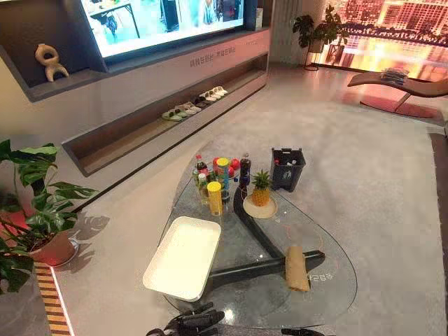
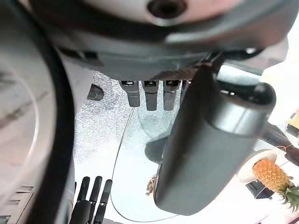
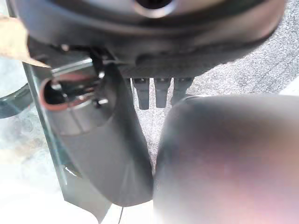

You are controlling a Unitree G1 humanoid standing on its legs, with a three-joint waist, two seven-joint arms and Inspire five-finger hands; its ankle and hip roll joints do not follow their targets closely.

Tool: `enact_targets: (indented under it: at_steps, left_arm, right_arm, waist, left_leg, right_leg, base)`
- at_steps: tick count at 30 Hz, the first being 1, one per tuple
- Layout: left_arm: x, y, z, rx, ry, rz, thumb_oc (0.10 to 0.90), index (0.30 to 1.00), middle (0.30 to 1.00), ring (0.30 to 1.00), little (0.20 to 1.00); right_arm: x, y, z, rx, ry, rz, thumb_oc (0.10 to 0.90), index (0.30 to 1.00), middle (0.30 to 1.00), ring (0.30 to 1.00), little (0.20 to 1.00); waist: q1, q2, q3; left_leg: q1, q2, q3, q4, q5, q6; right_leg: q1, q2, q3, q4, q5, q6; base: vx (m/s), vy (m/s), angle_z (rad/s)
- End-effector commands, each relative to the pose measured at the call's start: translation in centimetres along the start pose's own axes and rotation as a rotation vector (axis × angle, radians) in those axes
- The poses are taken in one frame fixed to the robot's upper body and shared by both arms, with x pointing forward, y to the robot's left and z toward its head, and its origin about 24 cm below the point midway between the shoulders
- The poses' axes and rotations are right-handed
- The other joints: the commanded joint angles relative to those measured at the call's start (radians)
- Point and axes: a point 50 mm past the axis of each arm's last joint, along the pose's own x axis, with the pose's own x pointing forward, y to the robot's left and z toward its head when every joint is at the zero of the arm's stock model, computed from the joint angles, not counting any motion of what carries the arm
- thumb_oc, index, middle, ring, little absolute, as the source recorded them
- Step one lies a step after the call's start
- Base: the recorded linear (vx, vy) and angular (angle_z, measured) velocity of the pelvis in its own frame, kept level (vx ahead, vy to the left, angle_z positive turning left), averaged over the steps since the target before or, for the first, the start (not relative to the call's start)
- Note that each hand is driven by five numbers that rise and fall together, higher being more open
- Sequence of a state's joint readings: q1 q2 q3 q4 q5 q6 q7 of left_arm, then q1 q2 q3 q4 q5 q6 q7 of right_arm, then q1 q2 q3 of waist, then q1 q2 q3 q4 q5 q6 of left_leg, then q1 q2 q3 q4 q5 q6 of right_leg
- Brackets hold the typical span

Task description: Wipe the table with a cloth and put it in the basket.

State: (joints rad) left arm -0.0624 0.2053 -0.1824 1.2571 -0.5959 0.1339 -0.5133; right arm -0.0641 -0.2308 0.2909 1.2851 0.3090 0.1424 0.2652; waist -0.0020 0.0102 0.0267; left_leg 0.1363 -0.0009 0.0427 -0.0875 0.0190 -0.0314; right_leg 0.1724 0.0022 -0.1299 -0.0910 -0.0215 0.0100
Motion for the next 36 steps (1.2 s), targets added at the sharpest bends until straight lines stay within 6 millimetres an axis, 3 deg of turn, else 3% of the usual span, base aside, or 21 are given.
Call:
enact_targets:
  at_steps: [1,23,36]
  left_arm:
    - [1.0,-1.6,-1.4,0.003,0.072,-0.048,0.800,0.900,0.900,0.900,0.900]
    - [1.1,-1.8,-1.2,-0.011,0.062,-0.059,0.800,0.900,0.900,0.900,0.900]
    - [1.2,-2.0,-0.8,0.015,0.046,-0.056,0.800,0.900,0.900,0.900,0.900]
  right_arm:
    - [0.2,0.6,-0.8,0.006,0.067,0.022,0.800,0.900,0.900,0.900,0.900]
    - [0.2,0.6,-0.4,-0.026,0.041,0.010,0.800,0.900,0.900,0.900,0.900]
    - [0.0,0.6,3.0,-0.027,-0.175,-0.034,0.800,0.900,0.900,0.900,0.900]
  waist:
    - [0.016,-0.017,0.009]
    - [0.015,-0.016,0.012]
    - [0.018,-0.022,0.031]
  left_leg:
    - [0.002,0.029,0.030,0.017,-0.065,-0.015]
    - [-0.002,0.027,0.026,0.013,-0.062,-0.016]
    - [-0.016,0.030,0.027,0.014,-0.056,-0.019]
  right_leg:
    - [-0.042,-0.090,-0.021,0.021,0.007,0.086]
    - [-0.045,-0.087,-0.021,0.017,0.011,0.085]
    - [-0.059,-0.086,-0.023,0.014,0.021,0.091]
  base:
    - [0.26,0.191,-0.27]
    - [0.00,0.000,0.00]
    - [0.00,0.000,0.00]
